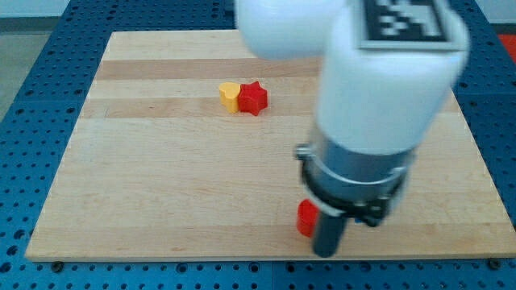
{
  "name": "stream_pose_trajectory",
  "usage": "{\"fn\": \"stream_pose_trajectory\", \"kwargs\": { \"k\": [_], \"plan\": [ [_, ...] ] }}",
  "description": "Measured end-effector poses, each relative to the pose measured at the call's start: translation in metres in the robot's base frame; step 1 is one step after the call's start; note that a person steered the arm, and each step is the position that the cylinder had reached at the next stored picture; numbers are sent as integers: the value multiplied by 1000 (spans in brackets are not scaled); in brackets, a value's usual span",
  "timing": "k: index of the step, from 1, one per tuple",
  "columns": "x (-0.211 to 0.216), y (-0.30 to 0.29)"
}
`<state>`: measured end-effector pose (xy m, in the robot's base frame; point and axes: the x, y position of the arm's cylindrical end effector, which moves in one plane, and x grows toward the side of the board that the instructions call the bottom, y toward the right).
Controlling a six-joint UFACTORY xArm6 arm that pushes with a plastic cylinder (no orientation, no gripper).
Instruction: Push the red circle to the bottom center
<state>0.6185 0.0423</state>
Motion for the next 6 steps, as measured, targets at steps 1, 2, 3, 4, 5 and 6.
{"fn": "stream_pose_trajectory", "kwargs": {
  "k": [1,2,3,4,5,6],
  "plan": [
    [0,-38],
    [0,-43],
    [0,-37],
    [1,-14],
    [1,8],
    [1,8]
  ]
}}
